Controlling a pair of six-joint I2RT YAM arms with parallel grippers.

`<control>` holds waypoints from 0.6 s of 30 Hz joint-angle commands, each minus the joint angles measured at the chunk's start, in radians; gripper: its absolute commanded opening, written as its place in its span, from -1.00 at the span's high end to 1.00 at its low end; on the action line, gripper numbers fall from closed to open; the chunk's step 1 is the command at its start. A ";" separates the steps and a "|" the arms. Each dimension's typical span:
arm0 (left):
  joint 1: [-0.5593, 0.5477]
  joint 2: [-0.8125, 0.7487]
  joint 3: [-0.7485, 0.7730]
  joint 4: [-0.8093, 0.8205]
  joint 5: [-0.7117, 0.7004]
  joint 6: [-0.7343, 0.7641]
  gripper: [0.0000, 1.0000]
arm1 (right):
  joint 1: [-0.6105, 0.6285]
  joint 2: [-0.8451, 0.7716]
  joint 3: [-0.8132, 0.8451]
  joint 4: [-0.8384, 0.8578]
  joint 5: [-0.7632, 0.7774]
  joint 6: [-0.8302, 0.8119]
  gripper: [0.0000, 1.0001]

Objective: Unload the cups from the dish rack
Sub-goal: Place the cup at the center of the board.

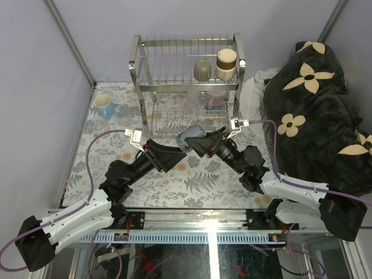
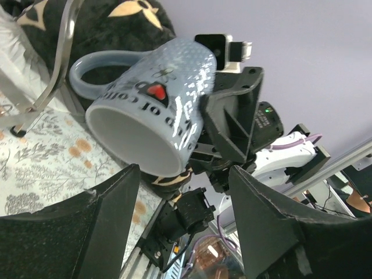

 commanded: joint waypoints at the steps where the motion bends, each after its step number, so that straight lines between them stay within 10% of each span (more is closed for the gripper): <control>1: -0.015 -0.030 0.021 0.146 -0.034 0.051 -0.22 | 0.002 0.008 0.047 0.175 -0.035 0.095 1.00; 18: -0.029 -0.023 0.029 0.168 -0.081 0.062 0.07 | 0.004 0.086 0.040 0.297 -0.071 0.211 1.00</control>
